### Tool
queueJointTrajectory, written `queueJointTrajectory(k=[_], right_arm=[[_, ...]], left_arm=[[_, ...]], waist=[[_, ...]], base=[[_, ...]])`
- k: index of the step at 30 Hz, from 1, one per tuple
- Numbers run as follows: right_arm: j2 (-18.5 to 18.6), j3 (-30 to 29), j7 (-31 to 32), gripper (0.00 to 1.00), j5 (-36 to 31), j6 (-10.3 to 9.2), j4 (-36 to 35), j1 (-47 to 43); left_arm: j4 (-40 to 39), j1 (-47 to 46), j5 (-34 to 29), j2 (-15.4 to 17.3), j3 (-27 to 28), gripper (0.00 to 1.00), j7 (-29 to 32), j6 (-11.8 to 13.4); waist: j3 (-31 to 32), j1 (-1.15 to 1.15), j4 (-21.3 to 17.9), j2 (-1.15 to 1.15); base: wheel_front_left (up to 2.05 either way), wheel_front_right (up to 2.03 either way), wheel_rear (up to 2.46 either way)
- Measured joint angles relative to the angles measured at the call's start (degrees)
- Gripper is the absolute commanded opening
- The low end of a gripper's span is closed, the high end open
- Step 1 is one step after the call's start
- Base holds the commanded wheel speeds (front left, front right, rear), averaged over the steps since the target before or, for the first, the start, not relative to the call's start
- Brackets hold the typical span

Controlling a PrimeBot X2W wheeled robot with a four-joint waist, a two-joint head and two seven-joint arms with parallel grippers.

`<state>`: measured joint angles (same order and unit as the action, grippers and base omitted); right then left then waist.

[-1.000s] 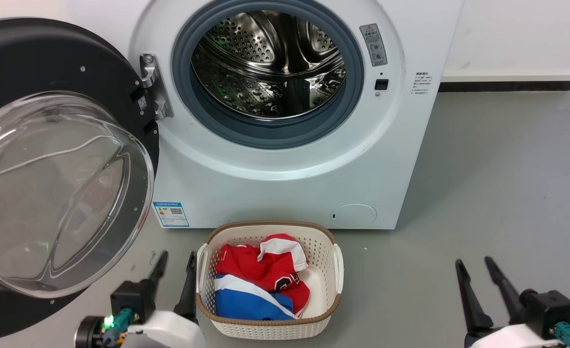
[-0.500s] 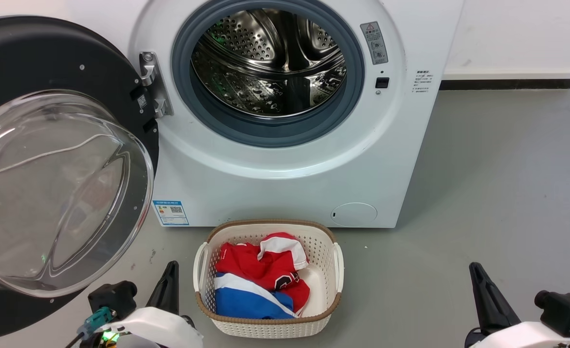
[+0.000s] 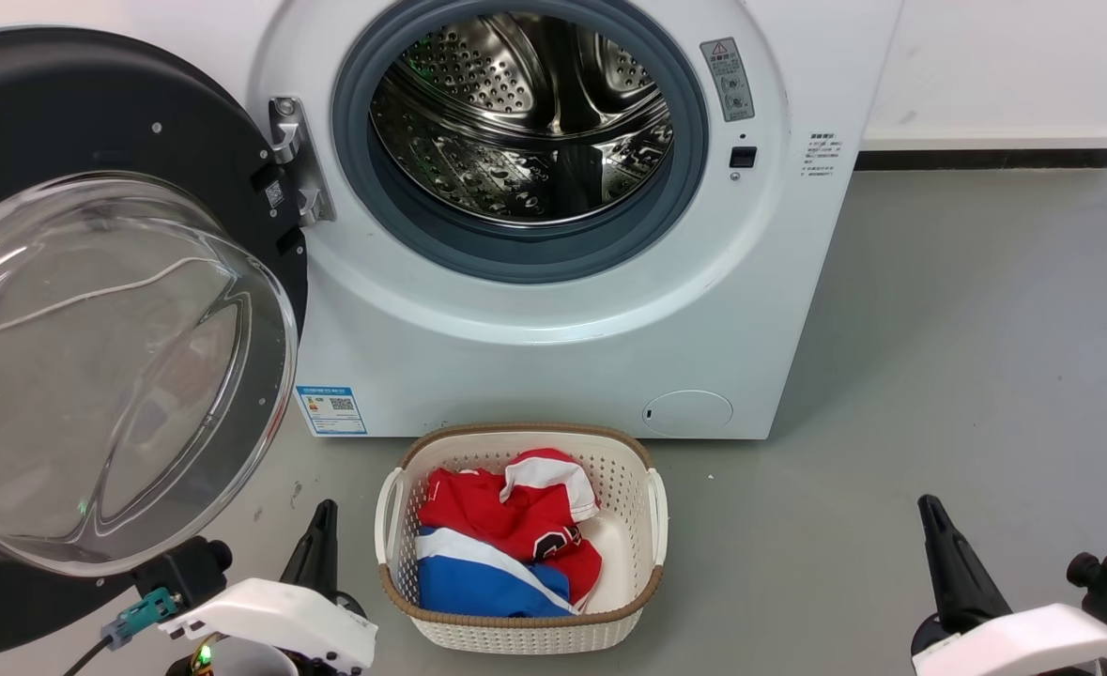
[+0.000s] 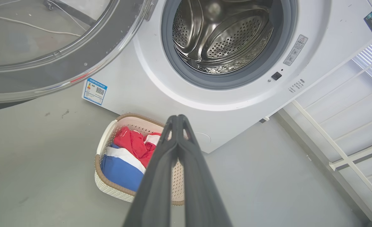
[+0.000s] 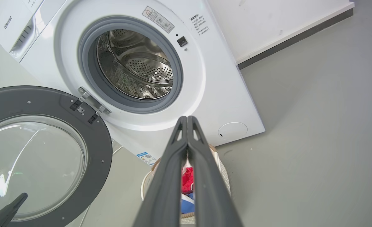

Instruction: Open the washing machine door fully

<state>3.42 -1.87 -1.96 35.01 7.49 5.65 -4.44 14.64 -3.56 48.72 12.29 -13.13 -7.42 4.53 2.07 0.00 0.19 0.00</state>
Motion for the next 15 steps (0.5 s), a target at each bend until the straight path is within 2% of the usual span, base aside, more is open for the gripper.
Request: queueJointTrajectory(k=[15], right_arm=[[0.2,-0.5,1.4,0.00,12.9,0.00,1.8,2.4]], left_arm=[[-0.1,-0.3,9.5,-1.9,4.2,0.00,2.8,-2.5]], waist=[[-0.3,0.00,0.0,0.00]], base=[[0.00,0.00,0.00]])
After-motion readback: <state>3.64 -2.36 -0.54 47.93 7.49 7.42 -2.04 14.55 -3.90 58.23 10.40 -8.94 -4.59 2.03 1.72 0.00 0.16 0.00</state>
